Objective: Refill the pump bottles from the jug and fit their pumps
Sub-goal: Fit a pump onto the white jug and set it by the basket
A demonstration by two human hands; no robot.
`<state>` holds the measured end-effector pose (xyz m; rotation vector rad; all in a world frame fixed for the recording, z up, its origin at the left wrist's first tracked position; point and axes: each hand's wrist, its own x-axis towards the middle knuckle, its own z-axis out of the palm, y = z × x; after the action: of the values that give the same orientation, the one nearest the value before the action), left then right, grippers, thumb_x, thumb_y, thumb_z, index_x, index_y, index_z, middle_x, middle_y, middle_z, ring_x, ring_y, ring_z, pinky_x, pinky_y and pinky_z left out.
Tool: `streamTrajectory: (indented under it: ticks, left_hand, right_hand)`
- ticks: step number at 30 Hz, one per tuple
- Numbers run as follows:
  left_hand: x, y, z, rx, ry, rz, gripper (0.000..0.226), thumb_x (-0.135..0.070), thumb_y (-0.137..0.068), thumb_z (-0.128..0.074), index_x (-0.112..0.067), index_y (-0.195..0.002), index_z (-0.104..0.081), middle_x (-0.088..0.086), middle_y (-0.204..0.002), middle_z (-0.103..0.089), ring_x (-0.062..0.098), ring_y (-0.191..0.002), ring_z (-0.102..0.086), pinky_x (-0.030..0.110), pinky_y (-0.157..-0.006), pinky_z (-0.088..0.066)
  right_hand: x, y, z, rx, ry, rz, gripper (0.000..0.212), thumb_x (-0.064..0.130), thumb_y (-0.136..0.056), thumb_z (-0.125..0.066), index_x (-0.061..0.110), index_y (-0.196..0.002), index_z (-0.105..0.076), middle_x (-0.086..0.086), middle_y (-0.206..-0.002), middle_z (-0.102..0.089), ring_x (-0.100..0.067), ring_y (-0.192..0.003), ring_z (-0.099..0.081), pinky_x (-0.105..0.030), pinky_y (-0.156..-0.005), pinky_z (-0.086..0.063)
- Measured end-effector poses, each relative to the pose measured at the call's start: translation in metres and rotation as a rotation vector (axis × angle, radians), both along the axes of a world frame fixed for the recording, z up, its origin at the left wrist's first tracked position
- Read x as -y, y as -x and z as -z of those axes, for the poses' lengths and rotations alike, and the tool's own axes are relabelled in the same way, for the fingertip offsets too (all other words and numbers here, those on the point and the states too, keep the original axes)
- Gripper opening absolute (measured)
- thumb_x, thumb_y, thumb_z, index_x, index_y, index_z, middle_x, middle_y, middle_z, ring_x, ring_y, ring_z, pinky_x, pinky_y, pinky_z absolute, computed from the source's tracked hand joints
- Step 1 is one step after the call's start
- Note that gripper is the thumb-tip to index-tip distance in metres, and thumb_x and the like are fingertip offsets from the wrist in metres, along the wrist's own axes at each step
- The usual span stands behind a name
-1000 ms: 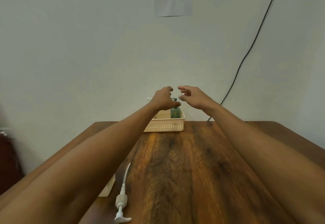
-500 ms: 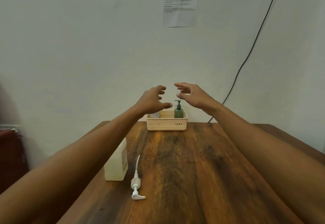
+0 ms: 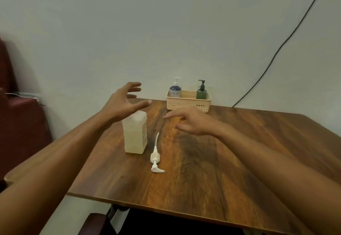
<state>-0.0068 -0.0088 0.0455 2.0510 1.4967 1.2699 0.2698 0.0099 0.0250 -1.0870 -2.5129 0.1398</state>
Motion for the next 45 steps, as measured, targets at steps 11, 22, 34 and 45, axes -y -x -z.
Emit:
streamTrajectory:
  ticks: [11, 22, 34, 45]
  left_hand:
    - [0.009, 0.023, 0.087, 0.094, 0.110, -0.040, 0.118, -0.080, -0.052, -0.081, -0.035, -0.152, -0.036, -0.002, -0.150, -0.051, 0.022, -0.127, -0.056, 0.043, -0.095, -0.057]
    - [0.003, 0.015, 0.105, 0.165, 0.008, -0.107, 0.104, -0.071, -0.057, -0.083, -0.029, -0.146, -0.048, -0.004, -0.135, -0.063, 0.016, -0.116, -0.061, 0.034, -0.088, -0.056]
    - [0.008, -0.021, 0.084, 0.127, -0.066, -0.007, 0.104, -0.071, -0.056, -0.085, -0.033, -0.146, -0.049, -0.009, -0.135, -0.063, 0.006, -0.111, -0.058, 0.014, -0.077, -0.044]
    - [0.022, -0.066, 0.069, 0.144, -0.119, 0.071, 0.087, -0.084, -0.049, -0.079, -0.062, -0.126, -0.045, -0.048, -0.109, -0.051, -0.023, -0.100, -0.055, -0.001, -0.066, -0.045]
  right_hand:
    - [0.033, 0.054, 0.050, 0.491, -0.116, -0.350, 0.044, 0.018, -0.101, -0.068, 0.028, -0.143, -0.065, 0.004, -0.149, -0.063, -0.016, -0.141, -0.054, -0.041, -0.109, -0.053]
    - [0.035, 0.037, 0.028, 0.202, -0.170, -0.258, 0.038, 0.020, -0.098, -0.073, 0.026, -0.136, -0.070, 0.006, -0.137, -0.072, -0.011, -0.125, -0.067, -0.036, -0.106, -0.055]
    - [0.050, -0.015, -0.118, -0.672, -0.156, -0.061, 0.041, 0.015, -0.095, -0.078, 0.009, -0.135, -0.070, -0.005, -0.124, -0.077, -0.014, -0.112, -0.076, -0.040, -0.097, -0.063]
    - [0.071, -0.021, -0.157, -0.703, -0.162, -0.101, 0.042, 0.015, -0.098, -0.076, 0.004, -0.137, -0.067, -0.014, -0.121, -0.077, -0.022, -0.112, -0.077, -0.045, -0.097, -0.063]
